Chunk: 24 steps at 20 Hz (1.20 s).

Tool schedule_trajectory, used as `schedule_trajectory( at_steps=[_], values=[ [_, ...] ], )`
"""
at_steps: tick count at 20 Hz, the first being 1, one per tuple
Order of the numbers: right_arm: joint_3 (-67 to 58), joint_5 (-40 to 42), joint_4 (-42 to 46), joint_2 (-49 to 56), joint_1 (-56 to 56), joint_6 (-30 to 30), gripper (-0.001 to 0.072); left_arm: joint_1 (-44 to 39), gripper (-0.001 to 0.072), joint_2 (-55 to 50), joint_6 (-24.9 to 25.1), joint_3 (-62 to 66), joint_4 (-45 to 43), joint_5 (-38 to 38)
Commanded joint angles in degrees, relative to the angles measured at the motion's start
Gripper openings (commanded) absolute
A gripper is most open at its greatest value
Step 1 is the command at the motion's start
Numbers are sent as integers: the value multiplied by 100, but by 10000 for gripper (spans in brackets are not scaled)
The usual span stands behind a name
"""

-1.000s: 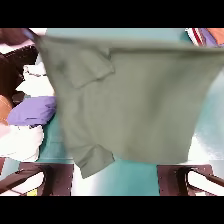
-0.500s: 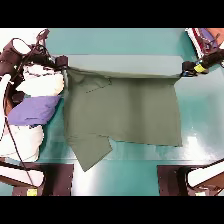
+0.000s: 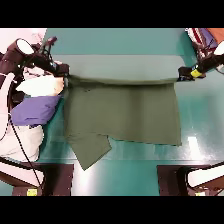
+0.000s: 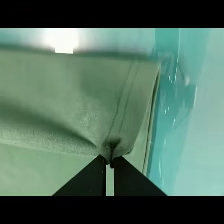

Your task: Fold the shirts.

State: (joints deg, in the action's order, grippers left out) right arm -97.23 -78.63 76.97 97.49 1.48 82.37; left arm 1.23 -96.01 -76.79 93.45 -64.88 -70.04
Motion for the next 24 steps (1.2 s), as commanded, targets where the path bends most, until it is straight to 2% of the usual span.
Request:
schedule_trajectory(
  at_steps=[1,3,4,5,6,8,10,13,18,22,24],
  values=[
    [1211,503,52,-468,33,-11,21,0,27,-11,-24,-688,-136,-321],
    [1563,557,55,-562,33,72,23,0,33,-11,-149,-1113,-131,-195],
    [1624,509,44,-577,22,127,107,0,265,-11,-234,-1248,-133,-129],
    [1620,452,-81,-584,-7,157,351,0,489,-11,-326,-1292,-136,-107],
    [1569,352,-319,-595,-48,162,454,0,477,28,-437,-1285,-122,-122],
    [1462,-2,-529,-732,-162,160,454,0,477,378,-479,-1287,-160,-260],
    [1633,-192,-498,-1158,-278,155,454,0,477,994,-525,-1497,-748,-656],
    [2321,-179,-546,-2059,-498,155,453,0,477,2142,-621,-2721,-1097,-1169],
    [3062,238,-597,-2900,-492,155,451,-17,478,4026,-1091,-5587,-160,-734],
    [2994,210,-702,-2940,-474,153,450,-20,477,4365,-1154,-6723,87,-678],
    [2977,210,-697,-2955,-476,153,450,-20,477,4363,-1126,-6977,380,-376]
  ],
)
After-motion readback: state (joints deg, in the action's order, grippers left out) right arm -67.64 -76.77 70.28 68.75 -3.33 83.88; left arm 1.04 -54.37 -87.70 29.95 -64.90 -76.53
